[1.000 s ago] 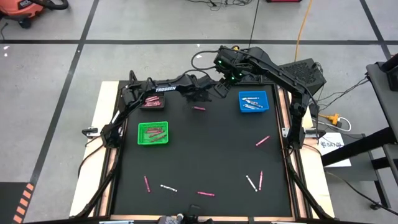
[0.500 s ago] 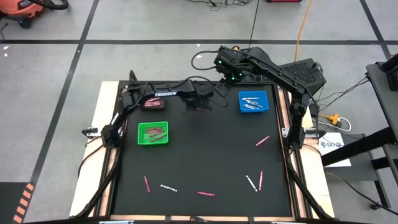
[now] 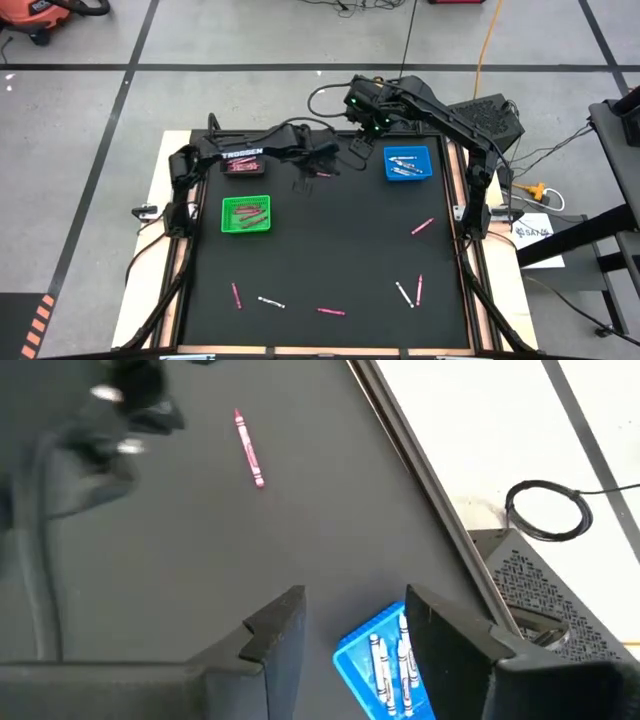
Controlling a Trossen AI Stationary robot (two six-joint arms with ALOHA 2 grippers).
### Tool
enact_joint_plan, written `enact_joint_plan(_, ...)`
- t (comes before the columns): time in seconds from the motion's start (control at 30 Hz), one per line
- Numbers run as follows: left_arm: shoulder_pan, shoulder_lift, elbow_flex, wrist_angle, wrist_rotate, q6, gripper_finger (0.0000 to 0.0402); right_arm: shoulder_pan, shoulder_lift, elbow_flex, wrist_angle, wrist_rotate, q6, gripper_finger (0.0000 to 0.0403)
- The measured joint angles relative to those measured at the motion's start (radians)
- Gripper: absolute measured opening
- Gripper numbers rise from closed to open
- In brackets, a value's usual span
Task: Sort crayons
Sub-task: Put the red crayon into the green bin
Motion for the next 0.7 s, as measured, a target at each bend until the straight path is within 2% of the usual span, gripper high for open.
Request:
enact_joint_plan(0.27,-0.020,-0.075,-0.002,-0.093,0.126,-0.165,0.0031,0.023,-0.003,0.001,0.001,-0.003,0.094,0.0157)
enact_joint_plan(0.4,-0.035,-0.067,-0.007,-0.179,0.214,-0.173,0.0031,0.039,-0.001,0.000,-0.001,-0.001,0.147,0.0157)
enact_joint_plan(0.57,-0.038,-0.060,-0.033,-0.141,0.211,-0.160,0.0031,0.060,-0.001,0.000,0.000,0.000,0.165,0.0157)
enact_joint_plan(0.7,-0.039,-0.061,-0.041,-0.110,0.191,-0.156,0.0031,0.070,-0.001,0.000,0.000,0.000,0.092,0.0157)
